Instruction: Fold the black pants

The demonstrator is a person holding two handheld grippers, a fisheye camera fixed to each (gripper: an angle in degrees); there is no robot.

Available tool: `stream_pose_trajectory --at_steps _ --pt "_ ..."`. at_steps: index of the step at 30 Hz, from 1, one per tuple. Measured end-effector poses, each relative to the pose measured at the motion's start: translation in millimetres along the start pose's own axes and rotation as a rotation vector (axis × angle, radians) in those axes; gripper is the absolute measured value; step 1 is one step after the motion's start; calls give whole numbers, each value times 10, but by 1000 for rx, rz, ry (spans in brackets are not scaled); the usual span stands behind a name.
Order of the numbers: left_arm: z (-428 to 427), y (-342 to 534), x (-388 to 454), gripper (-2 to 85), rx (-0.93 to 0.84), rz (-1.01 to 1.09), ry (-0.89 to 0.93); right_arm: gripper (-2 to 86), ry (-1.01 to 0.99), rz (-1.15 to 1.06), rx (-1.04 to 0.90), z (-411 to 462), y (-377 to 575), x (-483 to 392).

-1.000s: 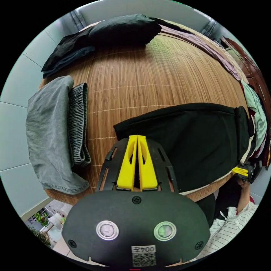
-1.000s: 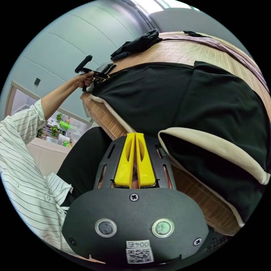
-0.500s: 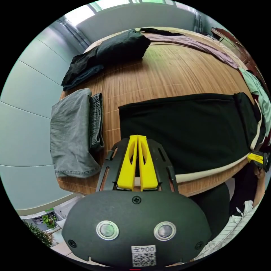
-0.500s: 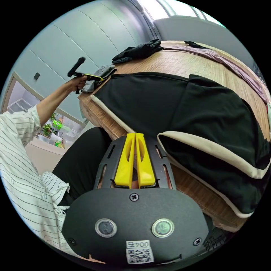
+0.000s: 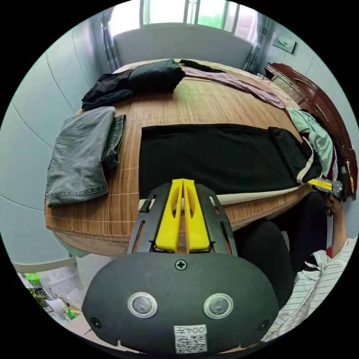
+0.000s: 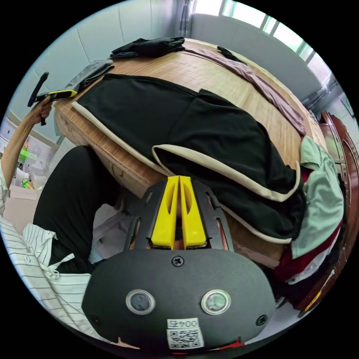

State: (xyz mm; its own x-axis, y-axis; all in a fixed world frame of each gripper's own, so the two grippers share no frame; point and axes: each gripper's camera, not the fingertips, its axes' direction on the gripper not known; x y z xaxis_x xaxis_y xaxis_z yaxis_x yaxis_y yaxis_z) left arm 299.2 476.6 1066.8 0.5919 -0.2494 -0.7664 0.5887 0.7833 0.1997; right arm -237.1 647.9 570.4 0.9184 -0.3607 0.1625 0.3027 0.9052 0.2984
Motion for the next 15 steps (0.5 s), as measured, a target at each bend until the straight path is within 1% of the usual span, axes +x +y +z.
stream_pose_trajectory --at_steps 1,4,7,8,9,11,15 --pt "15 -17 95 7 6 14 4 31 32 51 -18 -22 68 224" --pt "217 -99 513 7 -3 71 13 60 37 171 -70 3 185 768" --pt "573 -80 737 7 -85 103 -16 71 17 215 -167 330 247 1087" --pt "714 -18 767 7 -118 111 -34 73 -7 220 -140 409 291 1115" --pt "685 53 735 7 -59 75 -14 73 -8 227 -99 387 313 1119" --pt "674 88 668 7 -49 22 35 72 -8 222 -84 375 325 1096" --pt "663 84 682 8 -51 23 53 54 -38 219 -49 317 345 1150"
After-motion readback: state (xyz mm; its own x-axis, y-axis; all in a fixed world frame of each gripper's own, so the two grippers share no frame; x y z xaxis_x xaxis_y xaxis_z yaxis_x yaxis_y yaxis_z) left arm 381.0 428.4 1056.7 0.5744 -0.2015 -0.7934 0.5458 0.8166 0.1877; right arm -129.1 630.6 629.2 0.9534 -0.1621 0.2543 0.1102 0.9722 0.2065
